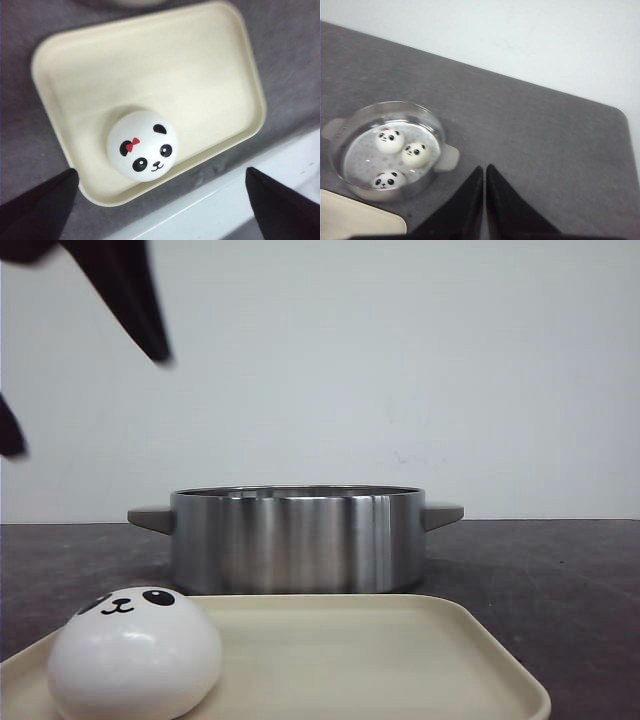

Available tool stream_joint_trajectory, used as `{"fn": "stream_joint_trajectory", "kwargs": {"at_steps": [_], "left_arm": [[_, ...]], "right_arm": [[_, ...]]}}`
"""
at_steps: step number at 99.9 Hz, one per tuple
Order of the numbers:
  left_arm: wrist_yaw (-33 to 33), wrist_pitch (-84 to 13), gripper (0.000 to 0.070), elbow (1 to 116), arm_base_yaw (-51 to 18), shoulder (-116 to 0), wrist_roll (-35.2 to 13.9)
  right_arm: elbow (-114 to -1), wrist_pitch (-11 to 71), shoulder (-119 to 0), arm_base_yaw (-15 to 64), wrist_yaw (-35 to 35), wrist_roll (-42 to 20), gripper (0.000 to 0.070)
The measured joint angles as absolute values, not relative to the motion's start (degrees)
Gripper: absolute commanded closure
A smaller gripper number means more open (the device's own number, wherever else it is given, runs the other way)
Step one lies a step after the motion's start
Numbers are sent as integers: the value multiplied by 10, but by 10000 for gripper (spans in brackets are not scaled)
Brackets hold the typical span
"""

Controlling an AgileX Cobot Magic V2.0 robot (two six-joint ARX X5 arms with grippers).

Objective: Steam buns
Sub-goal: 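Lower the left gripper and grasp the last bun on the tray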

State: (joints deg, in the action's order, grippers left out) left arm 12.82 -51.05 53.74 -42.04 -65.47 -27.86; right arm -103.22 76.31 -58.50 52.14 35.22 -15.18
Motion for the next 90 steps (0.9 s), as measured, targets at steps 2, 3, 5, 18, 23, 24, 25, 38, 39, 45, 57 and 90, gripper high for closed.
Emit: {"fn": "stream_joint_trajectory", "kwargs": {"at_steps": [2, 3, 5, 18, 23, 24, 25, 38, 39, 45, 57, 90], "left_arm": [[129, -512, 0, 537, -424, -666, -279], [130, -513, 0, 537, -425, -672, -279], [130, -515, 0, 537, -429, -682, -279], [127, -523, 0, 537, -458, -738, -276], [117, -520, 0, 537, -467, -754, -276], [114, -519, 0, 537, -468, -757, -276], [112, -518, 0, 537, -469, -760, -276], [103, -490, 0, 537, -479, -797, -276], [103, -488, 0, 537, -479, -800, -277], [103, -474, 0, 537, -482, -817, -279], [103, -448, 0, 537, -485, -846, -279], [84, -429, 555, 540, -485, -899, -289]], "right_arm": [[-1032, 765, -582, 521, 355, -154, 700], [-1032, 765, -580, 521, 356, -155, 700], [-1032, 764, -577, 521, 358, -157, 700], [-1031, 764, -559, 521, 360, -164, 700], [-1031, 765, -554, 521, 360, -166, 700], [-1031, 765, -553, 521, 360, -166, 700], [-1031, 765, -552, 521, 360, -166, 700], [-1031, 765, -548, 521, 361, -168, 700], [-1031, 765, -548, 521, 361, -168, 700], [-1031, 766, -548, 521, 361, -168, 700], [-1030, 767, -548, 521, 360, -168, 700], [-1030, 773, -548, 521, 360, -175, 700]]}}
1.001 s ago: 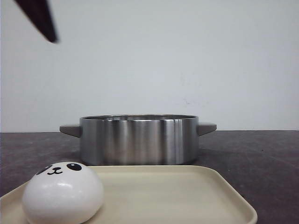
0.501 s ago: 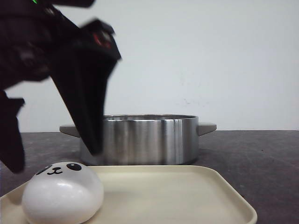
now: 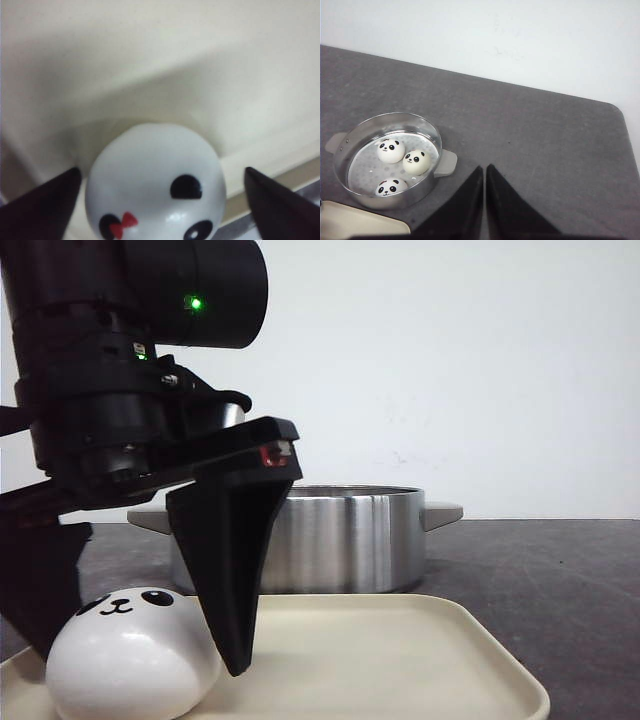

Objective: Steam buns
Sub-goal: 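Lower the left gripper and grasp the last bun on the tray, then lift the last bun with the left gripper over the pot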

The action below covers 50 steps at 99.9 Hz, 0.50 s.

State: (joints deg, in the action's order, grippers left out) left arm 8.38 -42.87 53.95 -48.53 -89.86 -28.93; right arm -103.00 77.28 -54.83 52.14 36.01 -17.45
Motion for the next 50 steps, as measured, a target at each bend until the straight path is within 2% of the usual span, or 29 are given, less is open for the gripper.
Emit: {"fn": "stream_joint_trajectory", "kwargs": {"at_steps": [3, 4, 20, 33, 50], "left_arm": [[78, -429, 690, 540, -485, -900, -290], [77, -429, 700, 540, -485, -901, -289], [86, -429, 690, 541, -486, -901, -287], [100, -477, 690, 559, -486, -895, -267], [104, -506, 690, 642, -497, -833, -251]], "right_arm": [[-1030, 773, -548, 521, 360, -175, 700], [-1030, 773, -548, 521, 360, -176, 700], [-1030, 773, -546, 521, 360, -179, 700], [-1030, 773, -545, 521, 360, -180, 700], [-1030, 773, -545, 521, 362, -181, 700]]}}
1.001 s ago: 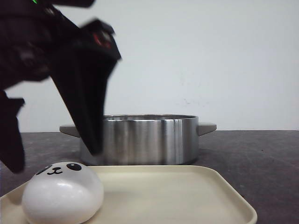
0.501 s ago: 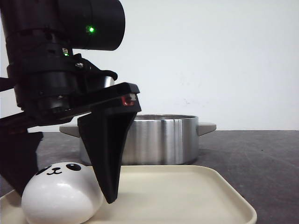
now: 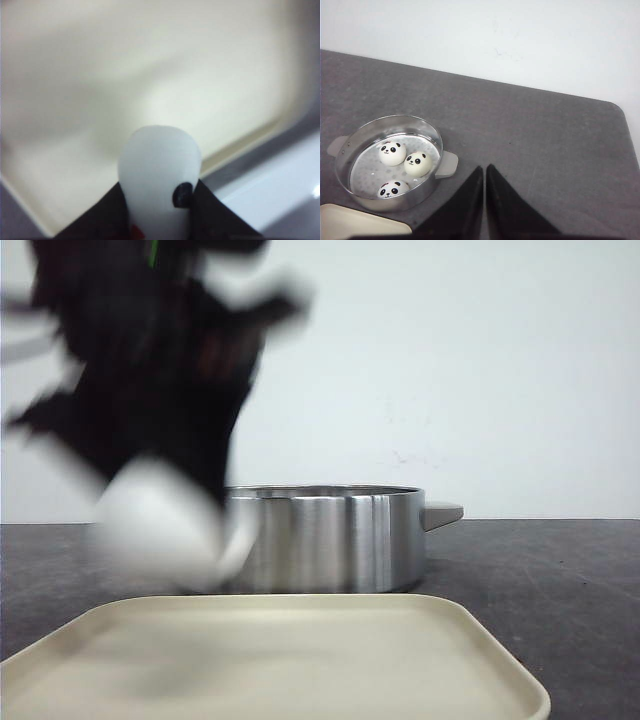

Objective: Steam buns
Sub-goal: 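Lift the last bun with the left gripper over the pot, then lower the bun into the steamer and open the left gripper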

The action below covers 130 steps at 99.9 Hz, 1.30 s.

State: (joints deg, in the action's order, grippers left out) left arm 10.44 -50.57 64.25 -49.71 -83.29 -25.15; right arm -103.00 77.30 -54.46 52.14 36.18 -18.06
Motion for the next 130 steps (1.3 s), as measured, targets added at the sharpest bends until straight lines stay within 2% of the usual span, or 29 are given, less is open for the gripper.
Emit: {"fn": "stream_joint_trajectory", "kwargs": {"at_steps": [10, 21, 43, 61, 79, 106, 130], "left_arm": [[89, -501, 690, 721, -498, -796, -242], [59, -511, 690, 809, -486, -798, -207], [34, -530, 690, 913, -413, -859, -144], [31, -543, 690, 929, -358, -946, -98], [29, -540, 686, 929, -324, -1038, -81], [29, -491, 685, 929, -320, -1106, -70], [27, -503, 659, 929, -319, -1139, -69]], "right_arm": [[-1030, 773, -545, 521, 362, -181, 700], [-1030, 773, -545, 521, 362, -181, 700], [-1030, 773, -545, 521, 365, -181, 700], [-1030, 773, -545, 521, 376, -181, 700], [-1030, 773, -545, 521, 376, -181, 700], [-1030, 773, -545, 521, 376, -178, 700], [-1030, 773, -545, 521, 376, -178, 700]]}}
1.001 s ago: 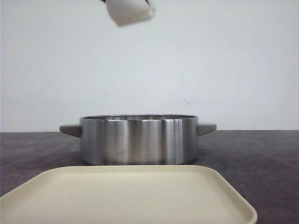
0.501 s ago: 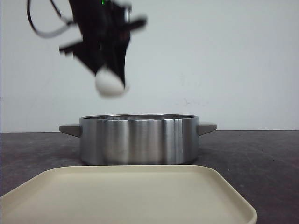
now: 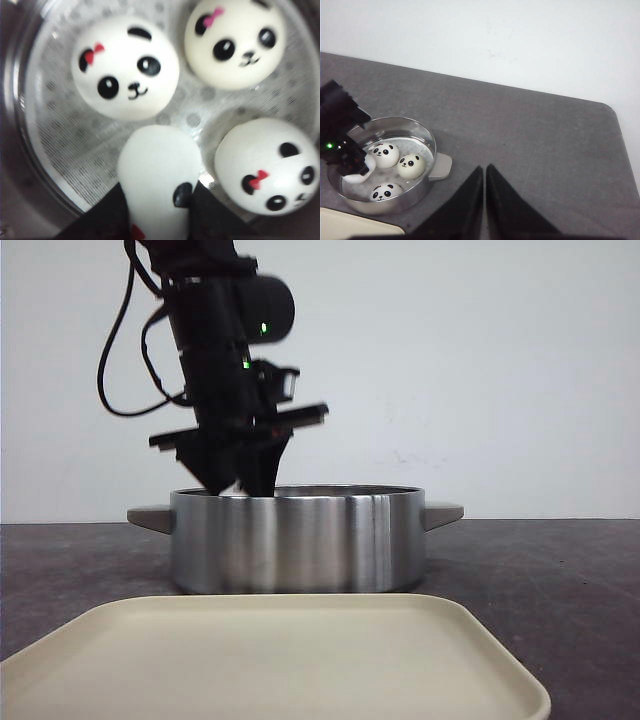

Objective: Steam buns
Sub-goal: 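Lower the bun into the steamer and open the left gripper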

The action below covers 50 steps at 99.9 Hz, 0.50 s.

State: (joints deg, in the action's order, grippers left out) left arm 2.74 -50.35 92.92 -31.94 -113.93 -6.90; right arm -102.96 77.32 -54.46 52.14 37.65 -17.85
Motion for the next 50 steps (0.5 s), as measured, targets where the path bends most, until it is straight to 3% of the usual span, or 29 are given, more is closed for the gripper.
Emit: {"fn": "stream_joint_trajectory", "kwargs": {"at_steps": [6, 10, 21, 26, 50], "left_arm": [[27, -510, 632, 929, -319, -1148, -68], [27, -512, 550, 929, -319, -1152, -66], [28, -508, 152, 929, -319, -1152, -65], [27, -505, 9, 929, -319, -1152, -63], [29, -526, 0, 946, -317, -1152, -53]], "right_arm": [[-1030, 773, -545, 521, 376, -179, 700], [-1030, 773, -545, 521, 376, -179, 700], [-1030, 773, -545, 521, 377, -179, 700], [-1030, 773, -545, 521, 377, -179, 700], [-1030, 773, -545, 521, 377, -181, 700]]}}
